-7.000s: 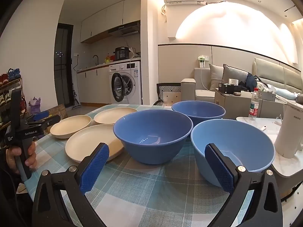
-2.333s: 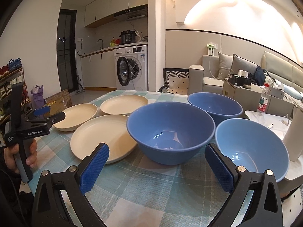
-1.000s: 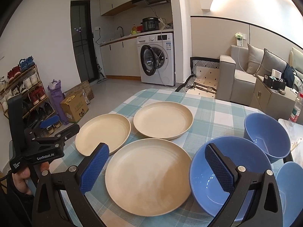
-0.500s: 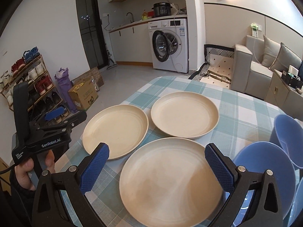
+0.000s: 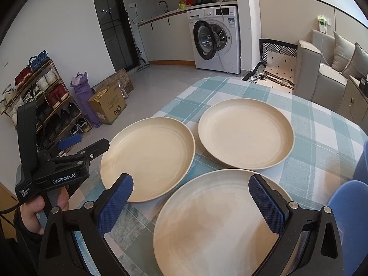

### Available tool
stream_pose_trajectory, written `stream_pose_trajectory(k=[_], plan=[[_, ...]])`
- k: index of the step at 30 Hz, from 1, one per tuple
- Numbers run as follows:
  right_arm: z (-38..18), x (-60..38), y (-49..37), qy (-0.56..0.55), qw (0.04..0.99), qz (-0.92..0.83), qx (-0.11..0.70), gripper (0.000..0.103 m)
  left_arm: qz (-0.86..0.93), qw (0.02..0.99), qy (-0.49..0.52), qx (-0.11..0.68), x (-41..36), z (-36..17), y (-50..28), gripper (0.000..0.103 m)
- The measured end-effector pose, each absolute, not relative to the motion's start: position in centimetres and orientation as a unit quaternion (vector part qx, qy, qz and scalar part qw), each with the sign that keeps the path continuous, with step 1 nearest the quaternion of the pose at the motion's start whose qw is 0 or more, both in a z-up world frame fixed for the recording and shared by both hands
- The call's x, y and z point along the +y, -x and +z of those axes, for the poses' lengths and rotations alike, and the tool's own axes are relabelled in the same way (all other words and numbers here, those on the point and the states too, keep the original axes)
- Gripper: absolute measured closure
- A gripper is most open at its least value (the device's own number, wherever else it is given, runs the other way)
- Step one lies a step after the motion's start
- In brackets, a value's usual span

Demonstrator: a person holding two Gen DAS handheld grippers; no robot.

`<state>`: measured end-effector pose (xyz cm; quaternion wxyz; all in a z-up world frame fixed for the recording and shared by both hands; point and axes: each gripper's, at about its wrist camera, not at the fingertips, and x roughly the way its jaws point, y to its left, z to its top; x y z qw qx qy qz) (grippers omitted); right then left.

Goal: Organize plates and bowls
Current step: 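Move the right tool toward the nearest cream plate and open its fingers, then grasp the rim of the cream plate with the right tool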

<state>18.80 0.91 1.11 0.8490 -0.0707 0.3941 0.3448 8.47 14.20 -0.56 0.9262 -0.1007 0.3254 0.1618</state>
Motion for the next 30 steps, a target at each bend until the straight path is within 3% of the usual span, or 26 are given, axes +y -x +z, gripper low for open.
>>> stream_pose_trajectory(k=[6,10,18,30], plan=[[-0.3,2.6,-19.9,0.071,0.84,0.353,0.407,0.001,0.154,0.923,0.113,0.334,15.1,-1.6,-8.7,0.006],[-1.0,3.5,-20.5,0.076,0.835,0.355,0.413,0.016,0.147,0.921,0.111,0.342,15.3,-2.1,-8.7,0.011],[-2.9,5.2,-22.2,0.075,0.817,0.362,0.442,0.029,0.143,0.909,0.125,0.372,16.1,-3.9,-9.6,0.037],[-4.6,7.7,-23.7,0.08,0.8,0.365,0.469,0.035,0.141,0.903,0.126,0.387,16.2,-5.0,-10.0,0.037]])
